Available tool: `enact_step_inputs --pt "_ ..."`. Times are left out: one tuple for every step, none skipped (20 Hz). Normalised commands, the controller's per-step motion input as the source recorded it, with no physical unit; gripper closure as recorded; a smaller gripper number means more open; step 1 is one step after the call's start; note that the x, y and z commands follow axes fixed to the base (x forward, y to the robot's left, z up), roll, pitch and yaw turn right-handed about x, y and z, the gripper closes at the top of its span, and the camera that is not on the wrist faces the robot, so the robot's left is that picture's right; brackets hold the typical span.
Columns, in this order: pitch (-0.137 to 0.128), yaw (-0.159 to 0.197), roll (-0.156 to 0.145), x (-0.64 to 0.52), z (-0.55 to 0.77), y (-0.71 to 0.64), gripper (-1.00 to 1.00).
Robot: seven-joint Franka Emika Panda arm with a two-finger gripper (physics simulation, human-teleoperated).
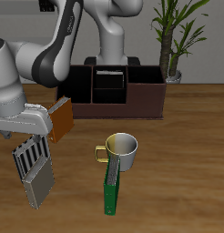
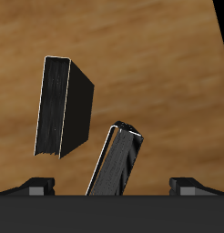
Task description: Place the black book into the back desk caddy's back compartment and place the striped book into the back desk caddy's right compartment
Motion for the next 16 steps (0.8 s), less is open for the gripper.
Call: enact_step_inputs --pt "-0.011 -0.023 0.038 0.04 -0.07 0.06 -1.00" --pt "-0.012 0.035 -0.031 -0.09 -0.28 0.08 -1.00" --pt "0.036 -0.114 0.010 0.07 -0.22 -0.02 -1.00" --pt "0.001 0.034 0.004 0.01 -0.10 0.02 -1.00" --pt "0.000 0.000 0.000 0.00 0.00 0.00 -1.00" --pt "0.022 -0.023 -0.025 0.08 -0.41 -0.14 -1.00" --pt "0.024 -0.033 -0.002 0.09 -0.09 -0.06 -1.00" --pt "0.000 0.000 0.000 0.04 0.00 -0.01 -1.00" --pt "0.012 -0.023 -0.031 0.08 -0.20 -0.13 -1.00" --pt "0.015 0.008 -0.020 0.12 -0.16 -0.05 -1.00" --pt "0.013 -0.031 0.000 0.05 -0.11 -0.01 -1.00" --pt "0.009 0.011 0.013 0.02 -0.06 0.01 -1.00" --pt "0.000 0.005 -0.023 0.08 -0.04 -0.05 -1.00" --pt "0.012 -0.054 -0.008 0.03 0.00 -0.06 -1.00" --pt "0.007 -0.018 0.010 0.05 -0.01 -0.04 -1.00" --pt "0.000 0.012 -0.020 0.05 -0.04 -0.05 -1.00"
